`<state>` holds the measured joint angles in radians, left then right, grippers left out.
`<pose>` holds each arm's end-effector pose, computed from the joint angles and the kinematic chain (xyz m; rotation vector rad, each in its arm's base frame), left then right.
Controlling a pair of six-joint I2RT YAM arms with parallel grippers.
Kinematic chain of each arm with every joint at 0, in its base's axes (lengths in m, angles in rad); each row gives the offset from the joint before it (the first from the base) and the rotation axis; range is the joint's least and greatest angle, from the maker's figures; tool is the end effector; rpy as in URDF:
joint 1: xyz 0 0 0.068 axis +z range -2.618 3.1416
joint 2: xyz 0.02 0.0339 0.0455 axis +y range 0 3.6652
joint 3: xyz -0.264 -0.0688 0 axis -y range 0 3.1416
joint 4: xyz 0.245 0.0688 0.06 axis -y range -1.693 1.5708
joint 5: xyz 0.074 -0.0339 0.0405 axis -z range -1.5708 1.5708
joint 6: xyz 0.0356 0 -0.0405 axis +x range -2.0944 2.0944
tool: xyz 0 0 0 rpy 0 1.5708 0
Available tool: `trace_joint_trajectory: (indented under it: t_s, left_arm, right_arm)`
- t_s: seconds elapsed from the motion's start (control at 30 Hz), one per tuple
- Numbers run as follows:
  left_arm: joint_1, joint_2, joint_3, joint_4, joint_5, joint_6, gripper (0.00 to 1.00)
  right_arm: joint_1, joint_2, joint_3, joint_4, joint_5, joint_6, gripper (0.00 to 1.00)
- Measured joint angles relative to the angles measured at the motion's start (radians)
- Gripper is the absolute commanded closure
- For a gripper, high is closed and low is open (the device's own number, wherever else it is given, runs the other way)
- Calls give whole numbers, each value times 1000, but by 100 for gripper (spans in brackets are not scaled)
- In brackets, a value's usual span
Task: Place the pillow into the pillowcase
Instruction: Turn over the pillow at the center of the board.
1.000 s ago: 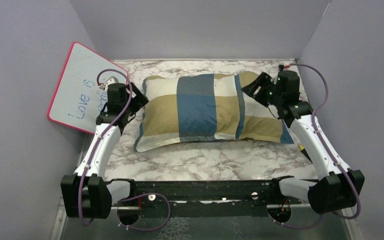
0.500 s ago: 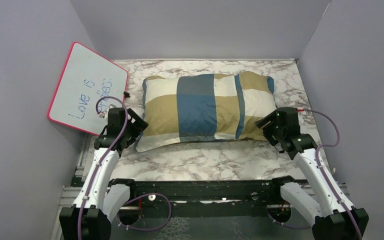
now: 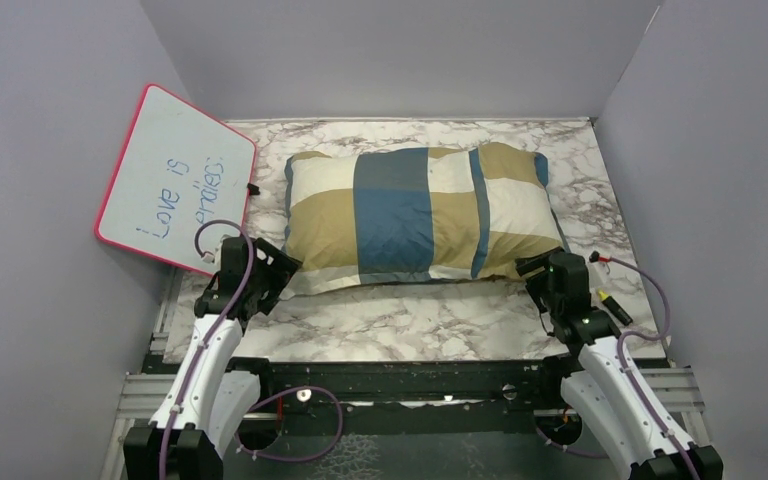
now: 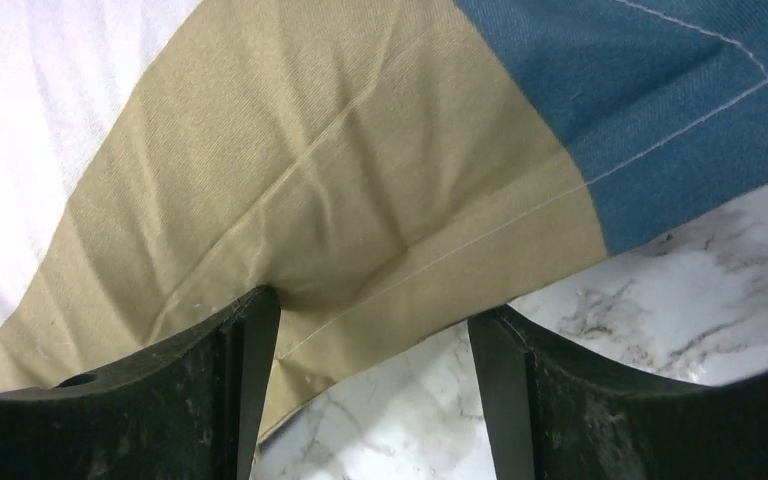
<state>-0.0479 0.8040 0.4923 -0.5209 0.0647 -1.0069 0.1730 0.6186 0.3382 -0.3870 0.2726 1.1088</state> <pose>0.1618 -0.0101 0.2046 -1.1160 2.2136 -0.5519 0.1415 0.0150 0.1894 1.1405 1.9273 0.4025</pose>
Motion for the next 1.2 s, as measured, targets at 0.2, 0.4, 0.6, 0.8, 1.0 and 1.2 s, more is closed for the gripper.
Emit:
trace_joint_trajectory:
  t_s: [0.2,0.4,0.6,0.8,1.0,1.2]
  left_arm:
    - [0,-39,-40,19,-1,-43,28]
    - [0,-54,-69,44,-11,-45,90]
    - [0,-94,-62,72,-52,-19,100]
    - [-7,-92,238,5,-190,43,100]
    - [-19,14,715,-19,-262,134,100]
    - [-21,95,994,-41,-293,206,100]
  right_arm:
    - [0,-5,-74,137,48,10,54]
    - [0,-5,-106,245,108,31,100]
    - [0,-26,-62,237,131,-22,100]
    - [5,-59,222,162,133,-220,100]
    - [11,-32,575,98,109,-434,100]
    - [14,19,787,102,19,-600,100]
